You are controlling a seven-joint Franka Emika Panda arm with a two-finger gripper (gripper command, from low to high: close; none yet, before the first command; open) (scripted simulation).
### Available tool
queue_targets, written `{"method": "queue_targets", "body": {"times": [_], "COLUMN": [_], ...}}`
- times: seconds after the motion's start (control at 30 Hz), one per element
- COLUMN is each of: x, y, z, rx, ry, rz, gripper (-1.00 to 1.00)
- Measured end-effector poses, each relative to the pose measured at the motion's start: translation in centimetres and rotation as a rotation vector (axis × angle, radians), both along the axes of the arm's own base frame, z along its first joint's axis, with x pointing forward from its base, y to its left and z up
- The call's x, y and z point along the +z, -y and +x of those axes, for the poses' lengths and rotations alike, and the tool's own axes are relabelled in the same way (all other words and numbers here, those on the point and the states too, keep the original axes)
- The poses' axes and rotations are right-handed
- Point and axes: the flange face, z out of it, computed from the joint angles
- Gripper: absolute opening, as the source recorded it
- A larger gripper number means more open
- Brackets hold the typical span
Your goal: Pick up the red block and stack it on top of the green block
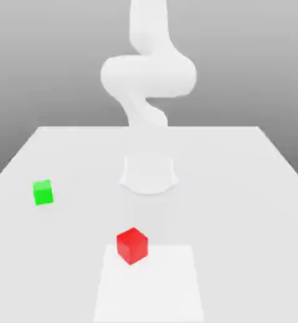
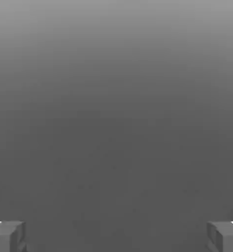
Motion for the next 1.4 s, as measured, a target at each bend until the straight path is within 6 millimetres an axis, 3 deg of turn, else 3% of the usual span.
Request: {"method": "queue_targets", "body": {"times": [0.13, 0.3, 0.43, 0.57, 0.6, 0.67, 0.77, 0.8, 1.03, 1.27, 1.3, 1.4], "x": [-9.9, -22.4, -32.6, -42.8, -45.0, -47.7, -50.5, -51.3, -51.5, -46.3, -45.6, -44.3], "y": [0.9, 2.0, 2.7, 3.1, 3.2, 3.4, 3.2, 3.2, 3.2, 3.2, 3.5, 7.4], "z": [3.4, 4.3, 2.1, -2.3, -3.0, -3.7, -4.0, -4.1, -4.1, -4.0, -4.1, -4.8], "rx": [-0.135, -0.321, -0.496, -0.692, -0.724, -0.755, -0.757, -0.758, -0.758, -0.758, -0.764, -0.841], "ry": [-0.146, -0.326, -0.476, -0.631, -0.656, -0.674, -0.681, -0.681, -0.679, -0.679, -0.678, -0.663], "rz": [0.091, 0.183, 0.24, 0.283, 0.288, 0.293, 0.294, 0.294, 0.294, 0.292, 0.294, 0.316], "gripper": [0.0, 0.0, 0.0, 0.0, 0.0, 0.0, 0.0, -1.0, -1.0, -1.0, -1.0, -1.0]}}
